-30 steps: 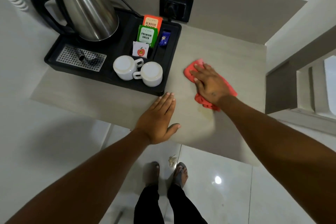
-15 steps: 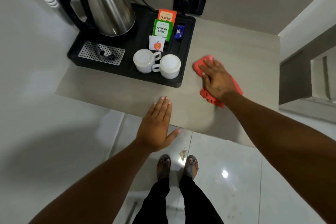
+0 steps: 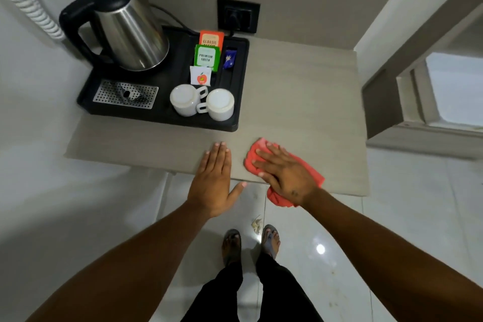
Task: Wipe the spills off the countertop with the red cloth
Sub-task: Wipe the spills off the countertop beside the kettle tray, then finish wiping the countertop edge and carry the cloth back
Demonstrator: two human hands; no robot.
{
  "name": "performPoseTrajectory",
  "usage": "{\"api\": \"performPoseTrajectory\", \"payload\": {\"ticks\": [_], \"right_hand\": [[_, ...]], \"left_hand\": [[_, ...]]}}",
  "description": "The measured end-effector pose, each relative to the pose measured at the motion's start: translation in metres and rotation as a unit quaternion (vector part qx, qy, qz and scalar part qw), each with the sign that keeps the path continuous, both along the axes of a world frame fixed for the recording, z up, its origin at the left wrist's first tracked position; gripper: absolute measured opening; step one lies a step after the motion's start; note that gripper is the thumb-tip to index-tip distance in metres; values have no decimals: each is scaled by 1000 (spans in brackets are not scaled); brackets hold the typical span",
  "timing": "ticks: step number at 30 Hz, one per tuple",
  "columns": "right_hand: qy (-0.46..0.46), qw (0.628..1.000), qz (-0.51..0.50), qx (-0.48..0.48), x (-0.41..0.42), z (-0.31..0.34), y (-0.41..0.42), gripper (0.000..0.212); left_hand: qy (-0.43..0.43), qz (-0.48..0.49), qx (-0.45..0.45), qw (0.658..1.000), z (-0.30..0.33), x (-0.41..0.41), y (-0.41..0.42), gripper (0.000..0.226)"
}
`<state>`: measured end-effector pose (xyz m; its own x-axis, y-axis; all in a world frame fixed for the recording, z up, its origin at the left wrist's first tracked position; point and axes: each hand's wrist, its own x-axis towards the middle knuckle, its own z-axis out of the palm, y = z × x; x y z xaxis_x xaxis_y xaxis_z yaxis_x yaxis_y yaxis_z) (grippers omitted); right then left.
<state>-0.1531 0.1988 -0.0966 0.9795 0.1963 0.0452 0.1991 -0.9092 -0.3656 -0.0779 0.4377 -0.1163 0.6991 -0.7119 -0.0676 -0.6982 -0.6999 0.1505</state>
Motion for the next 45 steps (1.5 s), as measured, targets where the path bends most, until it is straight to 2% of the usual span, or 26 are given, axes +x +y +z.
{"api": "performPoseTrajectory", "payload": {"ticks": [2, 5, 9, 13, 16, 20, 23, 26, 29, 31, 33, 36, 40, 43, 45], "right_hand": [[9, 1000, -14, 13, -11, -7, -16, 39], [16, 992, -114, 59, -21, -15, -40, 38], [43, 975, -209, 61, -13, -17, -63, 41], [58, 972, -215, 68, 2, -15, -52, 41], [51, 972, -210, 94, 7, -18, -36, 40], [-3, 949, -271, 160, 8, -4, -78, 38], [-73, 929, -317, 177, 13, 18, -144, 34], [-114, 911, -366, 154, 13, 43, -223, 33], [-126, 894, -412, 122, 14, 63, -310, 33], [-114, 884, -440, 108, 19, 70, -358, 35], [-78, 880, -459, 98, 26, 66, -399, 37], [-1, 857, -490, 158, 37, 53, -431, 50], [19, 870, -478, 114, 56, 19, -451, 57], [86, 865, -488, 77, 64, -8, -449, 44], [104, 868, -484, 38, 62, -21, -445, 45]], "left_hand": [[26, 18, 12, 999, -3, 2, 0, 99], [39, 27, 30, 998, -13, -9, 9, 100], [71, 51, -7, 996, -13, -3, 10, 98], [57, 60, -14, 996, -15, 8, 30, 98], [54, 101, -11, 993, -20, -3, 42, 102], [71, 179, 7, 981, -14, -17, -11, 102], [77, 243, 16, 967, -1, -24, -80, 102], [100, 177, -34, 979, 11, -26, -170, 99], [91, 23, -94, 991, 28, -9, -281, 88], [70, -63, -129, 987, 41, 9, -353, 87], [59, -110, -137, 983, 52, 21, -423, 86], [42, -139, -95, 985, 52, 29, -496, 85], [18, -145, -51, 988, 31, 37, -535, 82], [32, -148, -41, 988, 15, 45, -539, 81], [43, -146, -33, 988, 9, 50, -535, 80]]}}
